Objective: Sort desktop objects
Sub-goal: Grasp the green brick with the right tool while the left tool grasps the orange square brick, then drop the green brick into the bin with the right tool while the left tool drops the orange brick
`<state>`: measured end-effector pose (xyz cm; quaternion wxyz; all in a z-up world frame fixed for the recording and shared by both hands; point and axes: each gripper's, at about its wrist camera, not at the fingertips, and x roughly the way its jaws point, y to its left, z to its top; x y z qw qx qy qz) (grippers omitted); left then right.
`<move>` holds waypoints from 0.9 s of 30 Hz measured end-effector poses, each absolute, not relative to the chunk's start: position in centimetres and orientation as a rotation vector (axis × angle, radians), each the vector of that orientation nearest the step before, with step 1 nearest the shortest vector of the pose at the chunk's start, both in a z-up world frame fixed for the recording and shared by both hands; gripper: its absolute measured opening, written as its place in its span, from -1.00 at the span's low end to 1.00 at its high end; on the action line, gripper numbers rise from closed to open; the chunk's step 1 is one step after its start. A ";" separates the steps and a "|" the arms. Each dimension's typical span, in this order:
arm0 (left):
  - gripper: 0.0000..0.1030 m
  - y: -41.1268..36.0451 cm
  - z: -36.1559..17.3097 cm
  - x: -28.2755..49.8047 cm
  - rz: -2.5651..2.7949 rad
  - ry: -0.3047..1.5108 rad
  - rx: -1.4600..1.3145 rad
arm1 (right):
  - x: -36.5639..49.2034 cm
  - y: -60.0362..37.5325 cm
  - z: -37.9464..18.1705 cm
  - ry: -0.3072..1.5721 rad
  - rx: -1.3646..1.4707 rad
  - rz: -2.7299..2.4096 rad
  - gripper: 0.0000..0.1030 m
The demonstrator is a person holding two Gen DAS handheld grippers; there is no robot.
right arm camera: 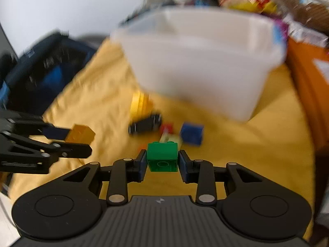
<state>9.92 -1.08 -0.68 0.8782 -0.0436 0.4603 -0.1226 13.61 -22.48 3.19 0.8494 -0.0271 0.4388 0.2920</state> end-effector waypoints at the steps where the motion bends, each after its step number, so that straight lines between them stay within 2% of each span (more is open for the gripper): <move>1: -0.18 -1.1 0.2 10.3 -0.267 0.947 -0.089 | 13.8 -23.1 4.5 0.903 -0.052 0.616 -0.31; 8: -0.18 -1.1 7.5 15.4 -0.317 0.840 -0.080 | 17.8 -26.6 13.8 0.783 0.037 0.587 -0.30; 13: -0.18 -1.6 11.6 18.7 -0.330 0.790 -0.071 | 20.4 -26.5 16.7 0.763 0.057 0.572 -0.30; 20: -0.18 -1.6 14.2 23.1 -0.323 0.791 -0.070 | 23.5 -26.2 17.9 0.772 0.044 0.562 -0.30; 27: -0.18 -1.2 13.0 25.6 -0.300 0.857 -0.081 | 25.6 -25.8 16.0 0.836 0.035 0.533 -0.30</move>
